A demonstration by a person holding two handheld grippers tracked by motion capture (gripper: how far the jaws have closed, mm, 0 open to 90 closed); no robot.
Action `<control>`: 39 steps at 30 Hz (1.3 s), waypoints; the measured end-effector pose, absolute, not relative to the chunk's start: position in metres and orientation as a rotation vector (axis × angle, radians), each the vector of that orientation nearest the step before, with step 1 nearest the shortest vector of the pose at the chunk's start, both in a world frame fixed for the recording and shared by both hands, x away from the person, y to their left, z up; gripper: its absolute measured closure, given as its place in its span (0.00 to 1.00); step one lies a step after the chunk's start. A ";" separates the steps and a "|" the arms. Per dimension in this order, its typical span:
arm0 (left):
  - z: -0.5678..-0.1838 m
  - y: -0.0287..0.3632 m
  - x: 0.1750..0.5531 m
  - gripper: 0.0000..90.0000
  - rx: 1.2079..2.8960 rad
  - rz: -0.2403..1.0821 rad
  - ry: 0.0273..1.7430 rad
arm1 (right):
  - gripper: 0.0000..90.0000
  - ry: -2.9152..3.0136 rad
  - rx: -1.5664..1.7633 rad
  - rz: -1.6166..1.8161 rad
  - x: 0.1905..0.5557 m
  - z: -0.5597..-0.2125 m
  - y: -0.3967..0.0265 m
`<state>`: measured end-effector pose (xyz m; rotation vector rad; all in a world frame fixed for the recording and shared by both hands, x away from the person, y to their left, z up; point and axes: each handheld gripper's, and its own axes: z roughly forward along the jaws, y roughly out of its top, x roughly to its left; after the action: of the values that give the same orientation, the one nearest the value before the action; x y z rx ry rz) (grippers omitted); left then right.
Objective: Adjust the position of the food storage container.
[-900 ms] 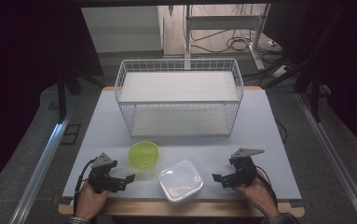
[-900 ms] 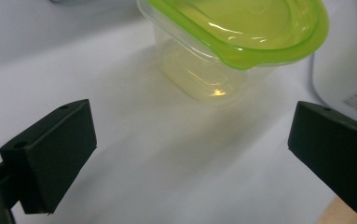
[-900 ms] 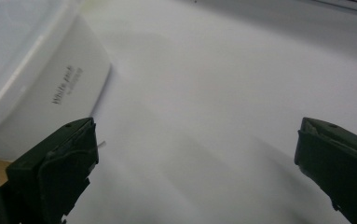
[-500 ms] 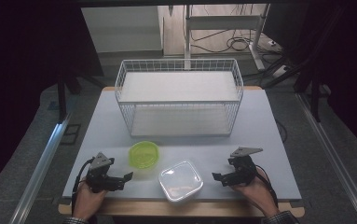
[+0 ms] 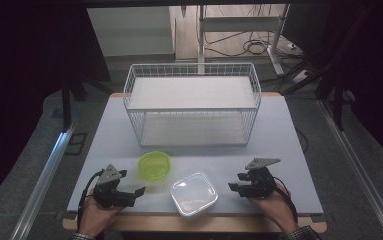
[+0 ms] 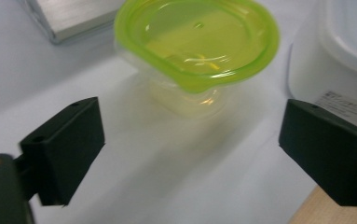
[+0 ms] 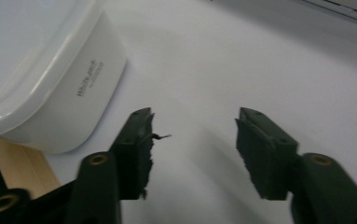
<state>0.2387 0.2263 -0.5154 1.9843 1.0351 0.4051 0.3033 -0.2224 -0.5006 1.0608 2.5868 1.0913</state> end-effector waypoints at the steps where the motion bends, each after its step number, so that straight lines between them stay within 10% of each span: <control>1: -0.514 0.225 0.238 0.14 1.988 0.412 1.026 | 0.57 2.591 1.051 1.091 0.303 -0.500 -0.222; 22: -0.489 0.177 0.246 1.00 1.989 0.316 0.897 | 0.77 2.578 0.992 1.053 0.296 -0.494 -0.216; 39: -0.482 0.124 0.300 1.00 2.097 0.358 0.901 | 0.75 2.546 0.996 1.050 0.297 -0.495 -0.219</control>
<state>0.2998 0.1236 -0.4824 2.0968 0.9006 0.3584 0.2971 -0.2186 -0.4949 0.9962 2.5458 1.0503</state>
